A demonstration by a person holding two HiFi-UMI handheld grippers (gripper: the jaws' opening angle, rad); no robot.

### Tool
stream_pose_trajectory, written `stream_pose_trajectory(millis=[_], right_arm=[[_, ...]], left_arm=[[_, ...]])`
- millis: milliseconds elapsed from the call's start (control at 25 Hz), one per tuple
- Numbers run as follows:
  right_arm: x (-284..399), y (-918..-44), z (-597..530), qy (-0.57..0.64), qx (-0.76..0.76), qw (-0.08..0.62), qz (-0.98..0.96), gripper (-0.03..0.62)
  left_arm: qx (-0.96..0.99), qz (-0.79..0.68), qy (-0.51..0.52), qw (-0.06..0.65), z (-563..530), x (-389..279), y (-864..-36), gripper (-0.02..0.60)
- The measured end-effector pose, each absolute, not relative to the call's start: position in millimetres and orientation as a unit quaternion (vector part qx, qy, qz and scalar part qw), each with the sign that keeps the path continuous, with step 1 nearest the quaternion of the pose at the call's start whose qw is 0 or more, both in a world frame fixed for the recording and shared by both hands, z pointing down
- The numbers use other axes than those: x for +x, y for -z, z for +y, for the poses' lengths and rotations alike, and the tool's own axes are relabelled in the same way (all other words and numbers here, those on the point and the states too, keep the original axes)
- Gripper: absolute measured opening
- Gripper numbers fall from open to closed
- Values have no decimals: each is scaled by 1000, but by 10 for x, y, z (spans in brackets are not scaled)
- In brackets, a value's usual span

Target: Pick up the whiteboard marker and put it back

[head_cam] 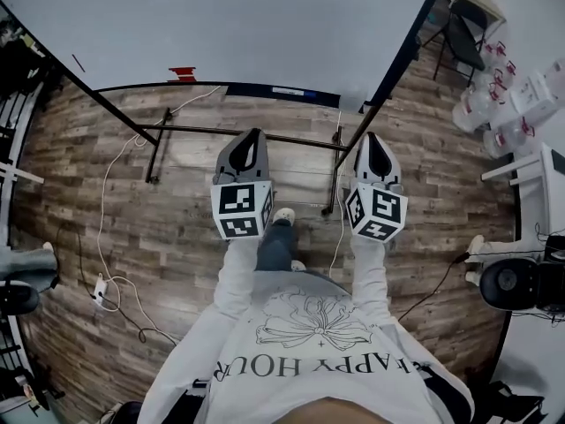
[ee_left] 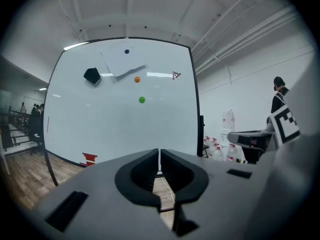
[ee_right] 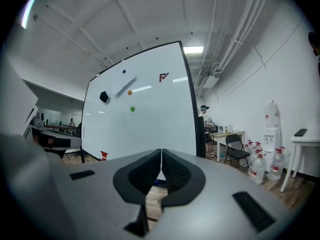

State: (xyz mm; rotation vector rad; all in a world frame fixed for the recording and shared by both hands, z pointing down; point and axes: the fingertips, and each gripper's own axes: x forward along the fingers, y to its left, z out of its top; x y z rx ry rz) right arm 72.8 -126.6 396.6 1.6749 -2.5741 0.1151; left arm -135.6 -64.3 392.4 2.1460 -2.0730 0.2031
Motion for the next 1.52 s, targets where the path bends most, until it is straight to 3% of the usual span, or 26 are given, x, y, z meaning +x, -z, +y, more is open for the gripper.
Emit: stream_pose_trajectory(millis=[320, 920, 960, 1040, 1520], right_arm=[[597, -3955, -2066, -36, 572, 37, -819, 6], [554, -4160, -2848, -52, 617, 60, -783, 6], [575, -4173, -2870, -53, 620, 61, -780, 6], [607, -4211, -2902, -56, 626, 65, -775, 6], [769, -4444, -3015, -75, 626, 96, -770, 6]], left_arm=[[753, -647, -104, 65, -1642, -1411, -4030, 8], [831, -490, -262, 14, -2755, -1077, -4762, 9], [834, -480, -272, 12, -2789, -1050, -4801, 14], [838, -462, -291, 9, -2841, -1009, -4888, 101], [811, -351, -463, -67, -3052, -838, -5472, 107]])
